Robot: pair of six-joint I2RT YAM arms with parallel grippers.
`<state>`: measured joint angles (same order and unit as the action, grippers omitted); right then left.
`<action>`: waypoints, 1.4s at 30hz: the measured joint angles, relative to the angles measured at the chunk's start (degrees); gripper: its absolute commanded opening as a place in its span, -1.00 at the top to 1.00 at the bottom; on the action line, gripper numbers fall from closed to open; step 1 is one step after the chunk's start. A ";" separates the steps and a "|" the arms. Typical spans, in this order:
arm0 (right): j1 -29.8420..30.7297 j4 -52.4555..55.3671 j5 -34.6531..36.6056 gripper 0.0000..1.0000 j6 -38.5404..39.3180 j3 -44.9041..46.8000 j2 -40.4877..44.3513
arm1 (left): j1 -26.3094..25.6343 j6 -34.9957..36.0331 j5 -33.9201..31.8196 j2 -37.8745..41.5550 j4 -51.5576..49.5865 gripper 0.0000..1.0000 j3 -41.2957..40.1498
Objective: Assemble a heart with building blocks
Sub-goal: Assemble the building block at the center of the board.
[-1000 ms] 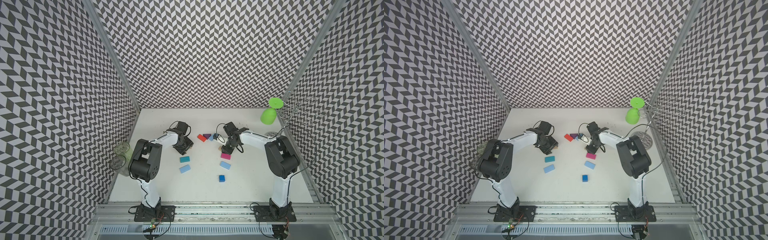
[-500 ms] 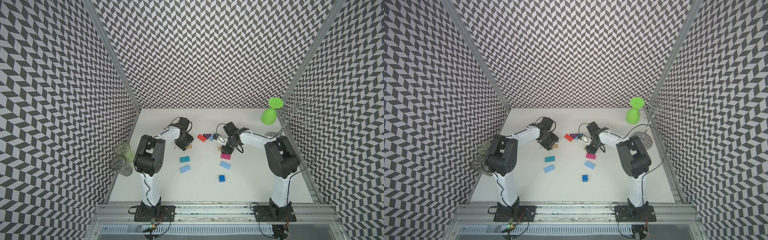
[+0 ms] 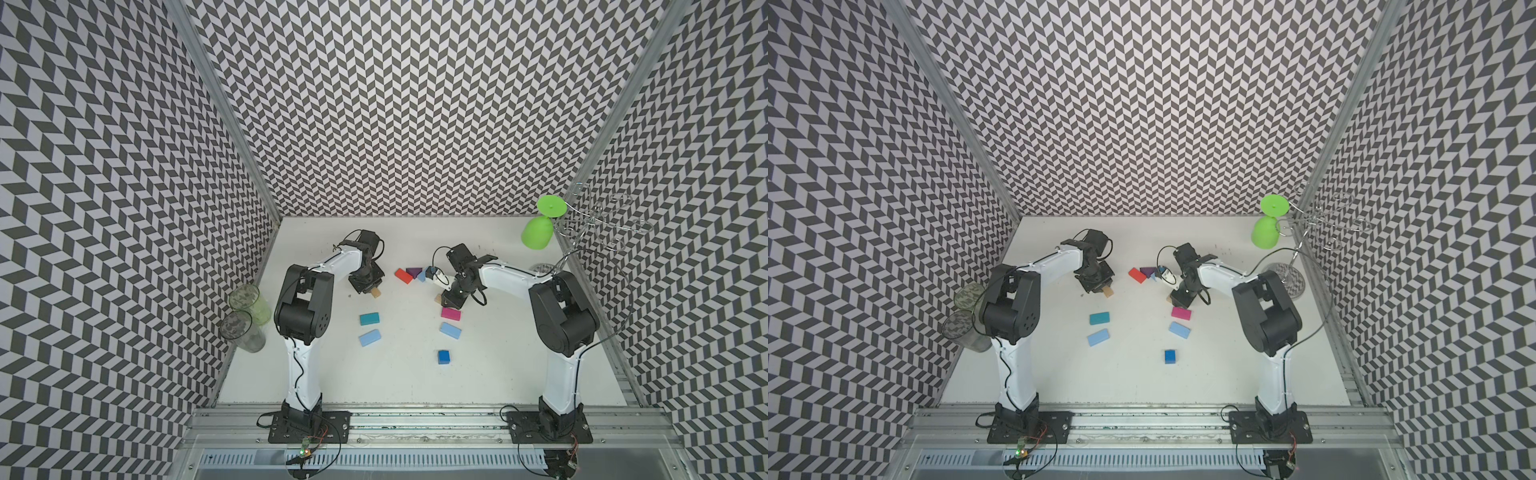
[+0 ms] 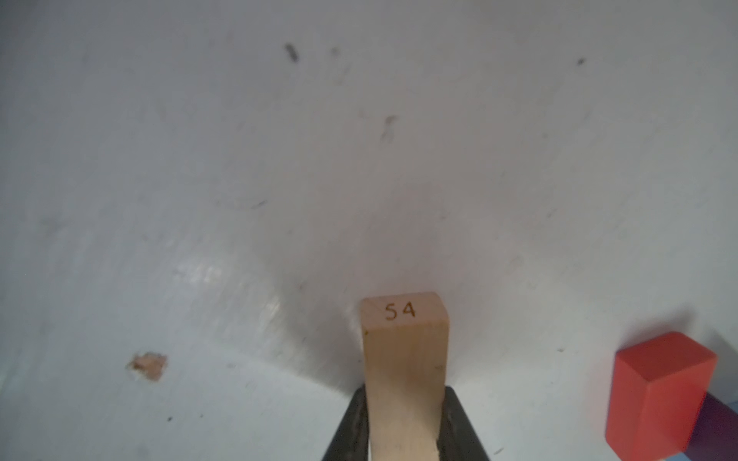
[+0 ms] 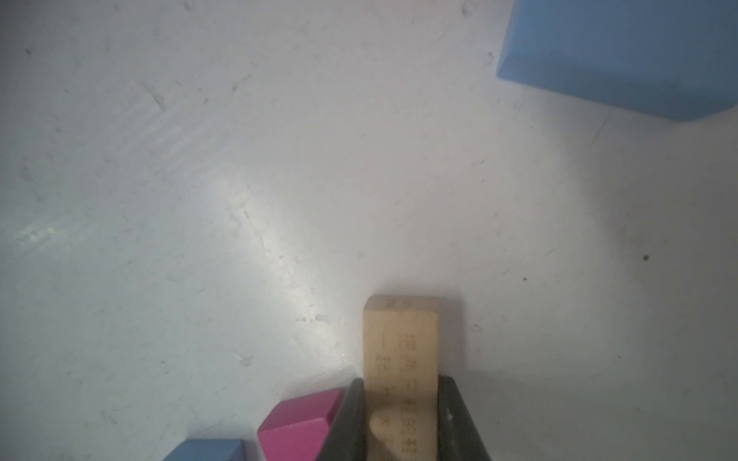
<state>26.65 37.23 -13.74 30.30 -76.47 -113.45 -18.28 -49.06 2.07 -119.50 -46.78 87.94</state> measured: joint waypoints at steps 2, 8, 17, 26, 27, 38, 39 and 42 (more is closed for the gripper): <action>-0.55 0.00 0.22 0.89 -0.17 0.00 0.00 | -1.03 6.36 -2.08 -1.18 -0.61 0.58 2.01; -1.73 0.04 1.92 0.95 -0.83 -0.37 0.02 | -4.22 20.61 -7.96 -2.23 -0.70 0.57 3.67; -2.08 -0.28 6.51 0.99 -1.11 -2.01 -0.15 | -5.40 35.74 -10.21 -0.57 3.15 0.73 0.26; -2.08 -1.36 7.67 1.00 -2.40 -5.55 -3.48 | -5.57 46.42 -7.65 -0.31 4.50 0.72 0.15; -2.08 -1.44 7.72 1.00 -2.54 -5.79 -3.58 | -5.57 47.23 -6.97 -0.31 4.46 0.72 0.24; -2.08 -2.21 7.91 1.00 -4.02 -6.38 -4.13 | -7.48 53.99 -3.87 0.02 2.71 0.76 0.24; -2.08 -2.27 7.91 1.00 -4.04 -6.43 -4.20 | -7.63 54.23 -3.89 0.04 2.45 0.77 0.24; -2.08 -2.58 7.82 1.00 -4.11 -6.86 -4.57 | -7.82 55.01 -3.89 0.07 2.03 0.77 0.26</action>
<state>24.58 34.65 -5.91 26.20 -83.33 -118.02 -26.11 5.96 -1.83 -119.44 -44.75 88.20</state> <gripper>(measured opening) 0.252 0.277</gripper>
